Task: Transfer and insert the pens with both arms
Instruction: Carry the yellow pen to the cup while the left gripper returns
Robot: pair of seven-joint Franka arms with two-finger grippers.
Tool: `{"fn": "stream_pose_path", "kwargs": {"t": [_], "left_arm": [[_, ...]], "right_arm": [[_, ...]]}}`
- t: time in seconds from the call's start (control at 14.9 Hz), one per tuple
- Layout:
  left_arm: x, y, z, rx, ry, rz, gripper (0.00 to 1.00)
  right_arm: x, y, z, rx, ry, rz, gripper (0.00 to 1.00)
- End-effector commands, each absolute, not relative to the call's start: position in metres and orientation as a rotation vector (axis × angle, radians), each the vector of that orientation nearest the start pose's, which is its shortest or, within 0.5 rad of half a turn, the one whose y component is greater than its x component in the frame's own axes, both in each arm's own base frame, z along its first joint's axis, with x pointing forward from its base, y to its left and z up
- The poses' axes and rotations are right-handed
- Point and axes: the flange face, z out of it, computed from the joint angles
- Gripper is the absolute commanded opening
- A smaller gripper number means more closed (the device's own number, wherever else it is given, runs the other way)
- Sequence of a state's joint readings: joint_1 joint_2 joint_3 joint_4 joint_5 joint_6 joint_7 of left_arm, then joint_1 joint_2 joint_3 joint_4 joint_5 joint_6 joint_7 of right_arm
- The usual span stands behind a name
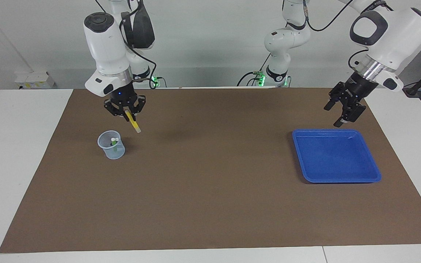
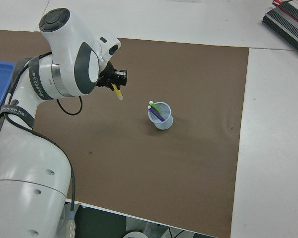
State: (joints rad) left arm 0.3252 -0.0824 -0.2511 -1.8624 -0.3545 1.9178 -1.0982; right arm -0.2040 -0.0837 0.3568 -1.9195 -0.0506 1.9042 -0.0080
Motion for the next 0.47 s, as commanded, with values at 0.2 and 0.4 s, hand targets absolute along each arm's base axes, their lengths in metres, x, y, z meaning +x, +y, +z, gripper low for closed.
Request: {"fn": "stream_pose_path", "kwargs": {"t": [0.2, 0.4], "left_arm": [[0.528, 0.027, 0.559, -2.914, -1.430, -0.013, 1.00], [0.521, 0.031, 0.558, -3.045, -0.955, 0.003, 1.00]], "right_arm": [[0.530, 0.019, 0.522, -3.256, -0.322, -0.002, 0.00], [0.519, -0.002, 0.514, -3.270, -0.311, 0.076, 0.00]]}}
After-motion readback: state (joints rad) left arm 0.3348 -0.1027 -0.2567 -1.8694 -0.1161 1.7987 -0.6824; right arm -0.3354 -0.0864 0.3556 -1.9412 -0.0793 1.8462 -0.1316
